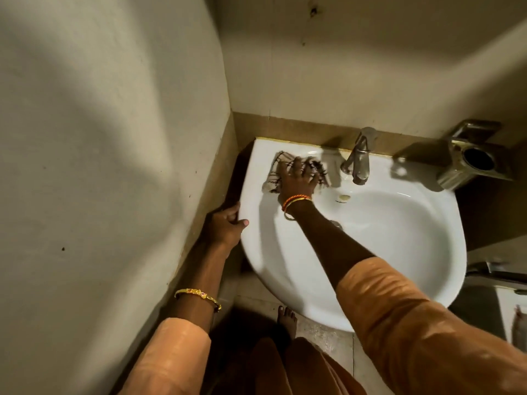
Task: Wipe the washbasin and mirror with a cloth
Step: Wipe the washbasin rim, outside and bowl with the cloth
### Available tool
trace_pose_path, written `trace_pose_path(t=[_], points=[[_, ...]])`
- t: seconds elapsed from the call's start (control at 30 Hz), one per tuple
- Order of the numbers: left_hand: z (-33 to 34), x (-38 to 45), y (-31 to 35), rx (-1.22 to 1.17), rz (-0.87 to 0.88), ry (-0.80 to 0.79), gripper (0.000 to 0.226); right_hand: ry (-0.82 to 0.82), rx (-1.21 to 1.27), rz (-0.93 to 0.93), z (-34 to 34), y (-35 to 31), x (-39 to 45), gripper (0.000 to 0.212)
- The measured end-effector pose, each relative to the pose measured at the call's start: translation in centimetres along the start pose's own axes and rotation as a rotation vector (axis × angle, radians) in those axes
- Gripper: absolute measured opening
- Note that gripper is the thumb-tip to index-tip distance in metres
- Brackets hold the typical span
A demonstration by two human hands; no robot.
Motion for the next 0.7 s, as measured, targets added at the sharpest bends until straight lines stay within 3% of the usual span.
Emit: trace_pose_path(t=[0.13, 0.23, 0.37, 0.43, 0.57, 0.7], points=[[-0.3, -0.1, -1.0, 0.022, -0.031, 0.0, 0.038, -0.271, 0.169, -0.269, 1.0, -6.0, -2.2, 0.058], [-0.8, -0.7, -3.3, -0.31, -0.198, -0.033, 0.041, -0.29, 0.285, -0.331, 2.4, -6.7, -4.4, 0.057], [-0.4, -1.8, -5.4, -0.708, -0.218, -0.058, 0.054, -0.299, 0.4, -0.516, 5.1, -5.6, -11.5, 0.06], [0.3, -2.7, -5.8, -0.713, -0.18, -0.046, 0.055, -0.339, 0.383, -0.528, 4.9, -3.9, -15.1, 0.047], [1.6, -3.9, -6.0, -0.631, -0.121, -0.068, 0.043, -0.372, 0.348, -0.539, 4.4, 0.1, -20.2, 0.045], [1.8, -4.6, -6.7, -0.42, -0.112, -0.103, 0.044, -0.501, 0.421, -0.426, 4.4, 1.8, -18.6, 0.036]])
Point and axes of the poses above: each hand's wrist, its own x-axis towards the middle knuckle, its own z-axis out of the palm, y = z × x, the point moved 8 cm from there along x, towards the middle knuckle, and after that the axes turned 6 degrees about -y, right-handed, at the moved point
